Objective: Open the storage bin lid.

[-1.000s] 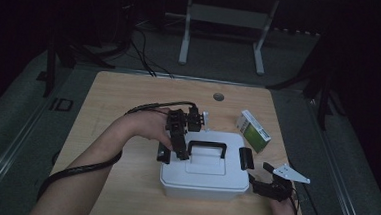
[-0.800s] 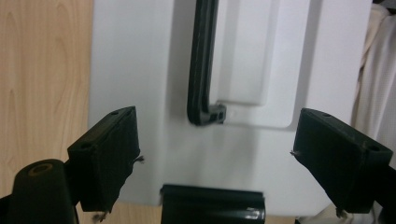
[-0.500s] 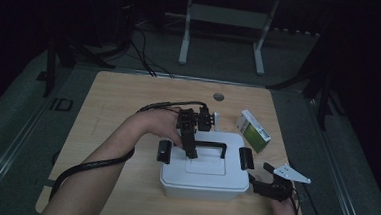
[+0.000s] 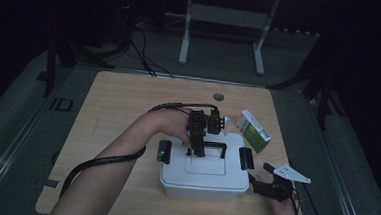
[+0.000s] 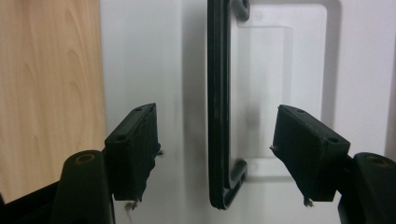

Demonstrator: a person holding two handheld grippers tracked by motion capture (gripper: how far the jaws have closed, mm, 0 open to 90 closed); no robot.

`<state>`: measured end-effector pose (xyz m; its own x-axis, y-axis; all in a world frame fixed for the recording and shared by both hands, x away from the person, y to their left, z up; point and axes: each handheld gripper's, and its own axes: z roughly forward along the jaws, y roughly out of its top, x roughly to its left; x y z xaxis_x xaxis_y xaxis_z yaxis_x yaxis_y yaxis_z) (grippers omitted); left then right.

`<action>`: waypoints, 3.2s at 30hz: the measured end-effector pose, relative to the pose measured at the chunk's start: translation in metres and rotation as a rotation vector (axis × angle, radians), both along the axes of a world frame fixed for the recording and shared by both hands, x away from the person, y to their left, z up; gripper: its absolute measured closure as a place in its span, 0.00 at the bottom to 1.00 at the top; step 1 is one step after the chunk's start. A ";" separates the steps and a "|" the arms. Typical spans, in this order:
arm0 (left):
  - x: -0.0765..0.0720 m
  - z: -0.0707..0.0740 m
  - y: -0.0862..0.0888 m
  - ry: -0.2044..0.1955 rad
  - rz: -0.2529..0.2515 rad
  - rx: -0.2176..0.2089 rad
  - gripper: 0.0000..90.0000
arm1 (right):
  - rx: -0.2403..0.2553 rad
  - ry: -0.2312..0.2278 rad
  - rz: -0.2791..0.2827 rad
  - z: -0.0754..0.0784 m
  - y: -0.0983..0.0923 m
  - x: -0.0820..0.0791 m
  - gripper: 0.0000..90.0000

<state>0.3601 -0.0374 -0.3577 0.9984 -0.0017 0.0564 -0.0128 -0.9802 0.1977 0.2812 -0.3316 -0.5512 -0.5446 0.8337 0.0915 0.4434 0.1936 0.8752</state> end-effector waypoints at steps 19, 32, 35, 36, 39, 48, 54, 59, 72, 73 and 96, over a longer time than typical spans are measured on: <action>-0.003 0.001 -0.014 0.075 -0.072 0.042 0.75 | 0.010 -0.005 0.010 0.000 -0.001 0.000 0.15; -0.002 0.001 -0.023 0.086 -0.069 0.078 0.90 | 0.012 -0.005 0.012 0.000 -0.002 -0.001 0.15; -0.001 0.000 -0.024 0.081 -0.058 0.082 0.91 | 0.012 -0.005 0.013 0.000 -0.001 -0.001 0.15; -0.001 0.000 -0.024 0.077 -0.056 0.082 0.91 | 0.013 -0.003 0.014 0.000 -0.001 -0.001 0.15; -0.001 0.000 -0.023 0.093 -0.044 0.079 0.91 | 0.014 -0.004 0.015 0.000 -0.002 0.000 0.15; -0.001 0.002 -0.022 0.094 -0.036 0.073 0.93 | 0.016 -0.003 0.014 0.000 -0.002 0.000 0.15; -0.001 0.005 -0.023 0.094 -0.033 0.071 0.94 | 0.015 -0.002 0.016 0.000 -0.002 0.000 0.15; -0.002 0.011 -0.021 0.074 -0.034 0.066 0.94 | 0.017 -0.003 0.016 0.000 -0.002 0.000 0.15; -0.006 0.030 -0.014 0.056 -0.027 0.048 0.93 | 0.019 0.001 0.015 0.000 -0.002 0.000 0.15; -0.006 0.031 -0.013 0.047 -0.025 0.043 0.93 | 0.019 0.000 0.016 0.000 -0.001 0.000 0.15; -0.007 0.050 0.044 0.012 0.043 0.011 0.94 | 0.012 0.002 0.009 -0.001 0.000 0.000 0.15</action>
<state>0.3531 0.0065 -0.3078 0.9982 0.0405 0.0447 0.0315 -0.9818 0.1870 0.2812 -0.3320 -0.5518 -0.5521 0.8274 0.1024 0.4435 0.1875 0.8764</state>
